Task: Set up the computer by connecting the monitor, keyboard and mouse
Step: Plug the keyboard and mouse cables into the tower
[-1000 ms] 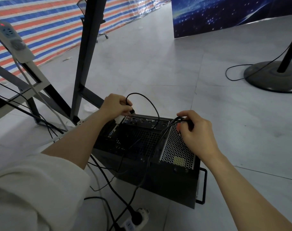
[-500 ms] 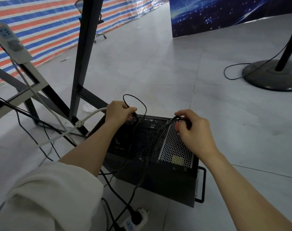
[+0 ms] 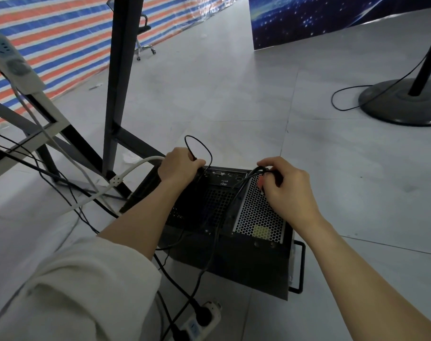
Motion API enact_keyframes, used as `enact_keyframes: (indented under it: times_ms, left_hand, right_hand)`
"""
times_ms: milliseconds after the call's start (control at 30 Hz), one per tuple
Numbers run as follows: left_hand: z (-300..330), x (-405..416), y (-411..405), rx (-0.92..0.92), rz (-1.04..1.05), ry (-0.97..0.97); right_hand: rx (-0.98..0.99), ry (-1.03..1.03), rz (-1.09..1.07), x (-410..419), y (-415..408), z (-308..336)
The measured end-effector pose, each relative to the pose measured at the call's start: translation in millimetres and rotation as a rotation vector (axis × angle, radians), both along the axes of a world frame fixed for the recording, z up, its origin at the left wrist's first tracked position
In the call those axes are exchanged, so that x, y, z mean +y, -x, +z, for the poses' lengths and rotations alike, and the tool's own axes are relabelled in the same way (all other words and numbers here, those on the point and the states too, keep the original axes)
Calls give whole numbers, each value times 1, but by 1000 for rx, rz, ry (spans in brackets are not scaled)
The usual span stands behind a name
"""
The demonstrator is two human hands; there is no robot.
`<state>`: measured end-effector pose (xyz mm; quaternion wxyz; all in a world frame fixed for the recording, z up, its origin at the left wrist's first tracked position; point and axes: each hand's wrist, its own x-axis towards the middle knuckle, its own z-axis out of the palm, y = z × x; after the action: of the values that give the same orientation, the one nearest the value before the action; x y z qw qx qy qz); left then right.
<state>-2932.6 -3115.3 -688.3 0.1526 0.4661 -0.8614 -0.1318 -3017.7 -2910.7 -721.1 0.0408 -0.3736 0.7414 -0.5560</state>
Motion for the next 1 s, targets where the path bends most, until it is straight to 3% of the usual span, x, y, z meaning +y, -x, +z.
enact_keyframes:
  times_ms: [300, 400, 533, 600, 767, 900, 1000]
  left_hand:
    - [0, 11, -5, -27, 32, -148]
    - [-3, 16, -10, 73, 49, -262]
    - [18, 29, -19, 172, -30, -567]
    - [37, 28, -24, 184, -97, -568]
    - [89, 8, -27, 417, -164, -292]
    - [114, -23, -37, 676, 2, 8]
    - [115, -50, -62, 529, 166, 298]
  right_hand:
    - [27, -1, -22, 13, -4, 12]
    - [151, 41, -59, 13, 0, 18]
    - [376, 69, -215, 12, 3, 20]
    - [439, 80, -309, 12, 3, 25]
    - [422, 170, -273, 9, -1, 38]
    - [391, 195, -250, 5, -8, 41]
    - [428, 245, -263, 2, -11, 42]
